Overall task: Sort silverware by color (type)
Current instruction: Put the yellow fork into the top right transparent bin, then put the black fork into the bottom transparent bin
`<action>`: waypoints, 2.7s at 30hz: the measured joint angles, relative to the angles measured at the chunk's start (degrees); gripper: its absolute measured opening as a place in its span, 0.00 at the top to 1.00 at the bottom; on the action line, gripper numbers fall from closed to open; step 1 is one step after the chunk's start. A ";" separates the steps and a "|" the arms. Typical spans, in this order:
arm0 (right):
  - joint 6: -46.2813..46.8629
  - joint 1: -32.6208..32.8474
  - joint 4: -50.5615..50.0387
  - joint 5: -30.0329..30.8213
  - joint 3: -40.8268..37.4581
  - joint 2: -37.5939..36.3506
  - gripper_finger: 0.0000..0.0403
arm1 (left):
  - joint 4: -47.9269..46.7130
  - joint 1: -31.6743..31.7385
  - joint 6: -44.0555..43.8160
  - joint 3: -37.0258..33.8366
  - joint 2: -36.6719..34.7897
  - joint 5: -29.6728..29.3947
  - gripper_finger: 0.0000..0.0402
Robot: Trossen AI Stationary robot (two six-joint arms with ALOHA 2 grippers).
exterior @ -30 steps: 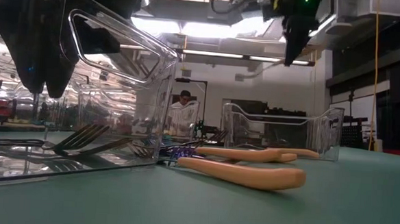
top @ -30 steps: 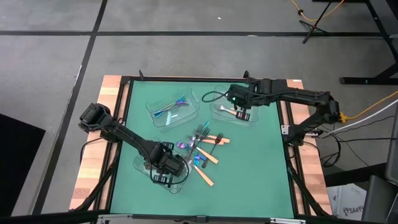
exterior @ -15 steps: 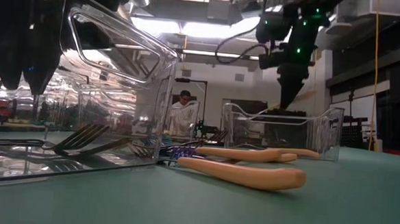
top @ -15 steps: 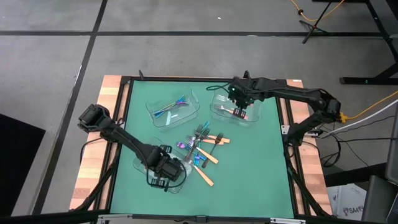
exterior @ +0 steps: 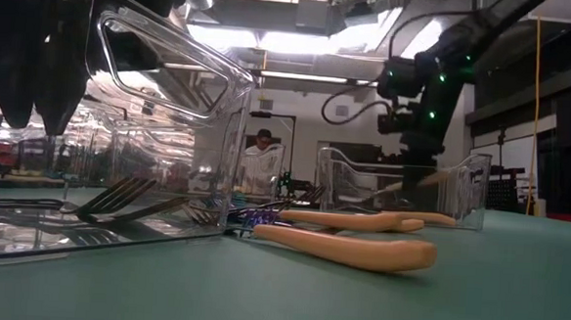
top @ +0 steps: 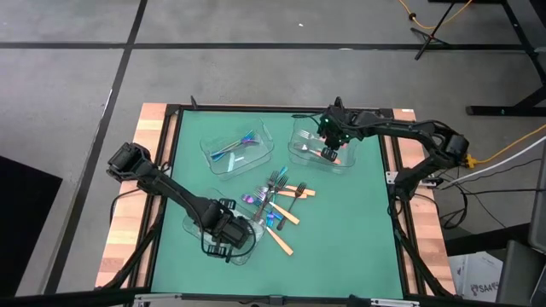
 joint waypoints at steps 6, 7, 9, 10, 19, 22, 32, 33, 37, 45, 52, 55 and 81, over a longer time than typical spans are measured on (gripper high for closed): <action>-0.25 -0.57 7.07 0.10 -5.68 0.02 0.90 | 0.00 0.00 0.01 0.00 0.00 0.00 0.75; -0.69 -0.50 8.25 0.11 -6.37 0.02 0.90 | 0.00 0.00 0.02 0.00 0.00 0.00 0.75; -1.15 -0.47 10.00 0.08 -7.52 0.02 0.90 | 0.00 0.00 0.02 0.00 0.00 -0.01 0.75; -1.10 -0.46 10.58 0.02 -8.09 0.02 0.90 | 0.00 0.00 0.03 0.00 0.00 0.00 0.75; -1.09 -0.48 12.41 0.12 -9.36 0.02 0.90 | 0.00 0.00 0.44 0.00 0.00 -0.02 0.75; -1.00 -0.48 13.28 0.46 -9.43 0.04 0.90 | 0.00 0.00 0.42 0.00 0.00 -0.02 0.75; -0.98 -0.48 14.06 1.19 -9.43 0.04 0.75 | -0.26 0.24 0.16 0.00 0.00 3.44 0.75; -0.98 -0.48 14.08 1.19 -9.43 0.04 0.73 | -0.26 0.32 -0.04 0.00 0.00 4.47 0.75; -0.99 -0.48 14.11 1.19 -9.43 0.04 0.71 | -0.26 0.86 -1.28 0.00 0.00 7.59 0.75; -0.98 -0.48 14.12 1.19 -9.43 0.04 0.71 | -0.83 1.01 -1.40 0.52 -0.10 10.05 0.75; -0.98 -0.48 14.15 1.19 -9.43 0.04 0.71 | -6.22 1.03 -0.67 8.60 -0.35 8.62 0.75; -0.98 -0.48 14.15 1.19 -9.43 0.04 0.71 | -9.91 1.11 0.15 13.11 -0.35 7.15 0.75; -0.82 -0.48 14.19 1.18 -9.43 0.06 0.71 | 0.86 21.65 0.00 30.03 4.19 -6.36 0.75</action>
